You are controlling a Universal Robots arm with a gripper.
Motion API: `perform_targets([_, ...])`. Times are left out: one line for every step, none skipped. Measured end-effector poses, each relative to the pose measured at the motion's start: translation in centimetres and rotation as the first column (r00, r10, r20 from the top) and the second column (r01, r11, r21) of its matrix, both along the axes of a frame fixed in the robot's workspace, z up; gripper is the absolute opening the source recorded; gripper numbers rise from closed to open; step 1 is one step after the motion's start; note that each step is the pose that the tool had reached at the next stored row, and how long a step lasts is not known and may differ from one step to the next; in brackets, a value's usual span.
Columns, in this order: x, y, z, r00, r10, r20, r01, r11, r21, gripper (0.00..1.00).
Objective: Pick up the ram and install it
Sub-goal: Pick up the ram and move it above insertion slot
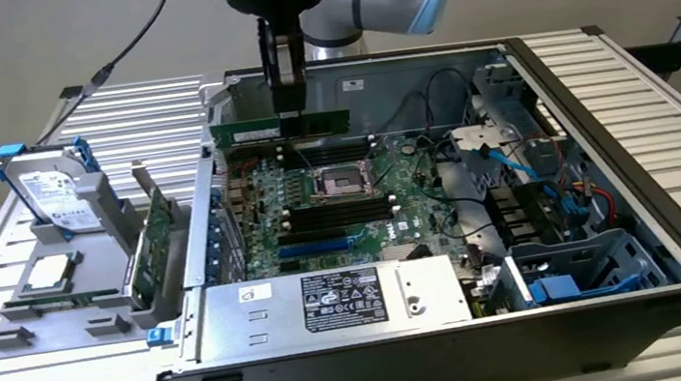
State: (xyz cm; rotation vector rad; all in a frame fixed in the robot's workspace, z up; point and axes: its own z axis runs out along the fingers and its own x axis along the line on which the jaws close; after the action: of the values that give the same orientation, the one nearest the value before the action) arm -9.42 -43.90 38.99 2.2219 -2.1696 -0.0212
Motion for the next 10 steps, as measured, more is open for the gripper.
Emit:
perform_targets([0.2, 0.22, -0.06, 1.0, 0.0, 0.0001, 0.0, 1.0, -0.0002, 0.15])
perform_targets([0.3, 0.43, -0.12, 1.0, 0.0, 0.0, 0.0, 1.0, -0.0006, 0.15])
perform_targets([0.5, 0.63, -0.19, 1.0, 0.001, 0.0, -0.001, 1.0, -0.001, 0.15])
perform_targets([0.7, 0.84, -0.28, 1.0, 0.001, 0.0, -0.001, 1.0, -0.0018, 0.15])
perform_targets([0.8, 1.04, -0.38, 1.0, 0.001, 0.0, -0.001, 1.0, -0.0029, 0.15])
perform_targets([1.0, 1.23, -0.52, 1.0, 0.001, 0.0, -0.001, 1.0, -0.0046, 0.15])
perform_targets([1.2, 1.41, -0.65, 1.0, 0.001, 0.0, -0.001, 1.0, -0.0065, 0.15])
perform_targets([1.4, 1.58, -0.8, 1.0, 0.002, 0.0, -0.002, 1.0, -0.0085, 0.15])
perform_targets([1.6, 1.74, -0.96, 1.0, 0.002, 0.0, -0.002, 0.9999, -0.0107, 0.15])
perform_targets([1.7, 1.87, -1.14, 1.0, 0.003, 0.0, -0.003, 0.9999, -0.0124, 0.15])
